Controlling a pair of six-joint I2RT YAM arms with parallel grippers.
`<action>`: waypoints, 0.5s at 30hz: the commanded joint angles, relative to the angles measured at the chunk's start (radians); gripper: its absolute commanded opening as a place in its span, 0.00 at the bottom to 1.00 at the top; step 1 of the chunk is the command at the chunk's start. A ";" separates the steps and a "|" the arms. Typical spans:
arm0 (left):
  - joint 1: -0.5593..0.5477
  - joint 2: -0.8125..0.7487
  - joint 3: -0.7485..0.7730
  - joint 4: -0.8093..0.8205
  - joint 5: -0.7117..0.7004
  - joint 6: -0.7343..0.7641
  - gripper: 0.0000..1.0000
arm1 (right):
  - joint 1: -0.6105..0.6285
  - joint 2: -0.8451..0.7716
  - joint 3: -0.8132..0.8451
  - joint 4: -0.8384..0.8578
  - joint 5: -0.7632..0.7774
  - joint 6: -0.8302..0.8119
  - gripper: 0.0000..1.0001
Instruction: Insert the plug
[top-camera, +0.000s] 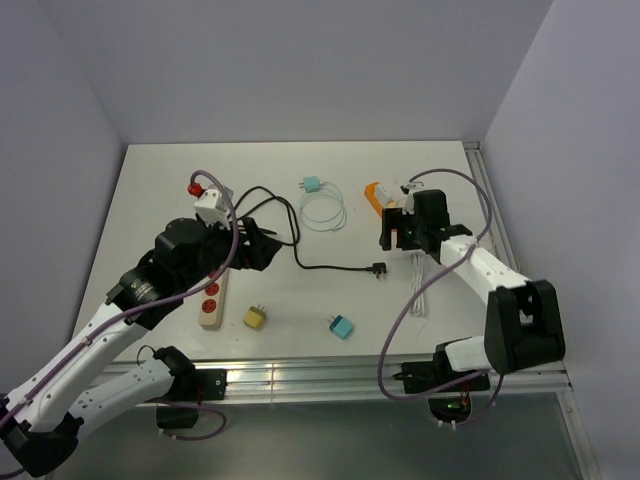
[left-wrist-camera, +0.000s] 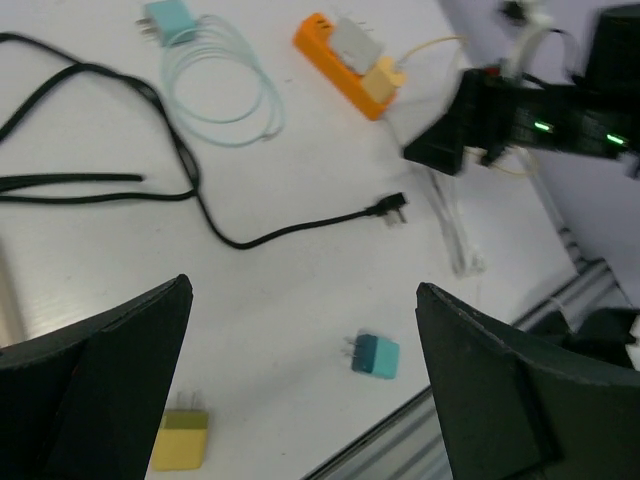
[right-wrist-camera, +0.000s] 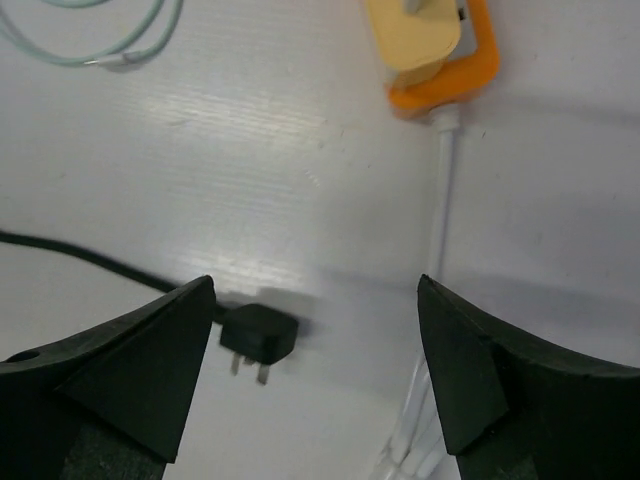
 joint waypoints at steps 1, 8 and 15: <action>0.003 0.067 0.074 -0.094 -0.200 -0.051 0.99 | 0.049 -0.164 -0.033 -0.029 0.022 0.144 0.89; 0.154 0.276 0.168 -0.300 -0.272 -0.175 0.88 | 0.289 -0.285 0.064 -0.074 0.066 0.281 1.00; 0.373 0.345 0.052 -0.335 -0.244 -0.346 0.93 | 0.295 -0.245 0.092 -0.035 -0.276 0.357 1.00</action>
